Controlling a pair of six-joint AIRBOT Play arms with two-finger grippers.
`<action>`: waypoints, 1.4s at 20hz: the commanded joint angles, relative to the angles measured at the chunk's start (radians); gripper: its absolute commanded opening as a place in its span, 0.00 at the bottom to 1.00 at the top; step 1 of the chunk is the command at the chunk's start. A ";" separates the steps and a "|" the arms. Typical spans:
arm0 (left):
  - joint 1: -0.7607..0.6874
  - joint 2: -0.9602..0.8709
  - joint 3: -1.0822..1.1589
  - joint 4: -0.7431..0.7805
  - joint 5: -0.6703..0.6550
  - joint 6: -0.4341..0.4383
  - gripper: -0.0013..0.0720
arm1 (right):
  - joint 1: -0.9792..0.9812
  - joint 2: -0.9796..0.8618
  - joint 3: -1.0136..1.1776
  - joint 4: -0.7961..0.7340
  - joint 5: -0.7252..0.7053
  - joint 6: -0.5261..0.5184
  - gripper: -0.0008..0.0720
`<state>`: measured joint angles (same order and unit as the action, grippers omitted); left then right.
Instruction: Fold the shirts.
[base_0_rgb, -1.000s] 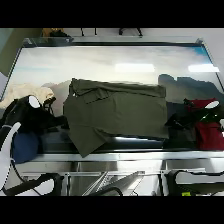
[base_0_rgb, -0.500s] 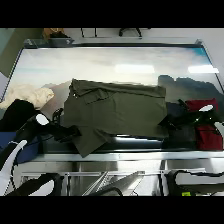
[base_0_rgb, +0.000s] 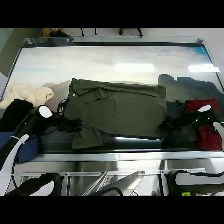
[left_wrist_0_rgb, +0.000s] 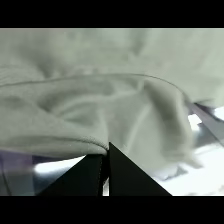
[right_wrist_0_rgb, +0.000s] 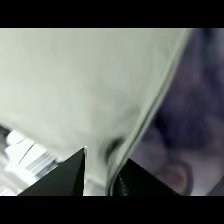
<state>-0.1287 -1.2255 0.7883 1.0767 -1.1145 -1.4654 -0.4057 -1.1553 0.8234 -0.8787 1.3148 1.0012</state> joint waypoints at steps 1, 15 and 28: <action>-0.002 0.091 0.090 0.059 -0.117 -0.002 0.04 | -0.047 0.028 0.005 0.012 0.093 0.010 0.11; -0.002 0.555 -0.064 0.054 -0.108 -0.089 0.04 | -0.143 0.141 0.045 -0.145 0.076 0.199 0.03; -0.002 -0.412 0.639 0.084 0.051 0.037 0.04 | 0.037 -0.207 0.348 0.416 -0.392 -0.213 0.03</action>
<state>-0.1307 -1.4628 1.2972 1.1599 -1.1095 -1.4384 -0.4194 -1.2495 1.1240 -0.5201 1.0107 0.8623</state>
